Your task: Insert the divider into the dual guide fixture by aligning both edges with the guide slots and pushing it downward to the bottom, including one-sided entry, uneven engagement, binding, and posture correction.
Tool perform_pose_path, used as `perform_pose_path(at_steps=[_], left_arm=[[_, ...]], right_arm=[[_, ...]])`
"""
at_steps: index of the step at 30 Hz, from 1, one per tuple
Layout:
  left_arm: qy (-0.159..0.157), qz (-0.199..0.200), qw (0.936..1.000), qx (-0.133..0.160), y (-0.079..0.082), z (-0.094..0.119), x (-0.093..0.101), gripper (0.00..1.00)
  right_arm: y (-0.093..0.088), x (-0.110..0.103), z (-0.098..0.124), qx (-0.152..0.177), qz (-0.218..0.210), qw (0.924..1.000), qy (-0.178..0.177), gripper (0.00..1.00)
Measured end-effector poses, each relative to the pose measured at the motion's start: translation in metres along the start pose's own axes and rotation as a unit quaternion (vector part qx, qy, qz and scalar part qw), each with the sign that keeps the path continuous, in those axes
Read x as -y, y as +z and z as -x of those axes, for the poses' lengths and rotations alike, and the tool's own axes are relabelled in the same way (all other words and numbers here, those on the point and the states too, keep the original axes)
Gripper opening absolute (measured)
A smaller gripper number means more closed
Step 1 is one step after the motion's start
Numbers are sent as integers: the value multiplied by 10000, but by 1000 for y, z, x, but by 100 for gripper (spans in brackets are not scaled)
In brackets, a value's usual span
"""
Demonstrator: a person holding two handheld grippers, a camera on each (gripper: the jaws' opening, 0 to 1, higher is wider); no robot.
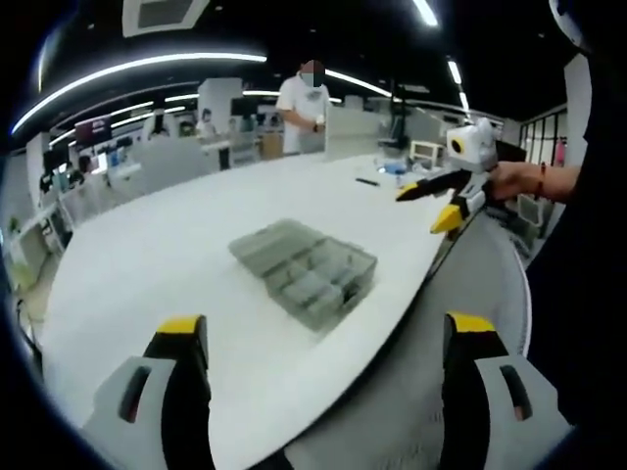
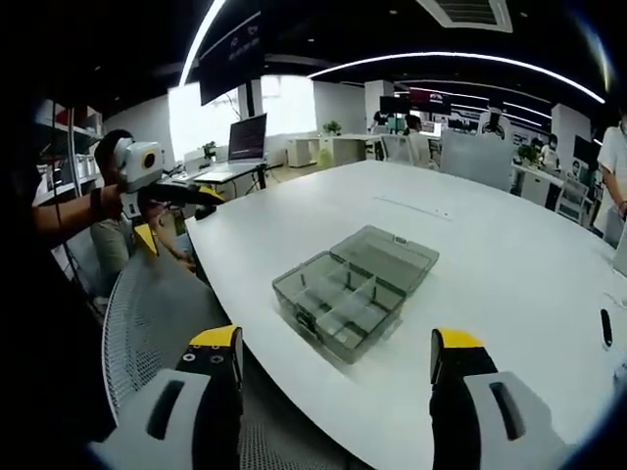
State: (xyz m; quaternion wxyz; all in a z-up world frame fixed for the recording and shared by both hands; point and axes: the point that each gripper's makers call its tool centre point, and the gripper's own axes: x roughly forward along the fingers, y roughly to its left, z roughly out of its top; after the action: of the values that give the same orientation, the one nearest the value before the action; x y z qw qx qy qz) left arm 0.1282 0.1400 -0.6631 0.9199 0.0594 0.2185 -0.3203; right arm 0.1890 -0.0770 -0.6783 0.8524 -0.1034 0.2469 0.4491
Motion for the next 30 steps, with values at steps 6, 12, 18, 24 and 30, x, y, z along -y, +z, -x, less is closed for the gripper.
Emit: perform_pose_path(at_steps=[6, 12, 18, 24, 30], left_arm=[[-21, 9, 10000, 1, 0, 3, 4, 99], [-70, 10, 9999, 76, 7, 2, 5, 99], [-110, -67, 9999, 39, 9, 0, 5, 99], [-138, -25, 9999, 44, 7, 0, 5, 99], [-153, 4, 9999, 15, 5, -1, 5, 99]], right_arm=[[-3, -1, 4, -25, -49, 10000, -25, 78], [-3, -1, 8, 41, -68, 9999, -72, 78], [-6, 0, 9, 15, -110, 9999, -109, 78], [-7, 0, 8, -1, -142, 9998, -120, 77], [-8, 0, 6, -24, -150, 9998, -94, 77]])
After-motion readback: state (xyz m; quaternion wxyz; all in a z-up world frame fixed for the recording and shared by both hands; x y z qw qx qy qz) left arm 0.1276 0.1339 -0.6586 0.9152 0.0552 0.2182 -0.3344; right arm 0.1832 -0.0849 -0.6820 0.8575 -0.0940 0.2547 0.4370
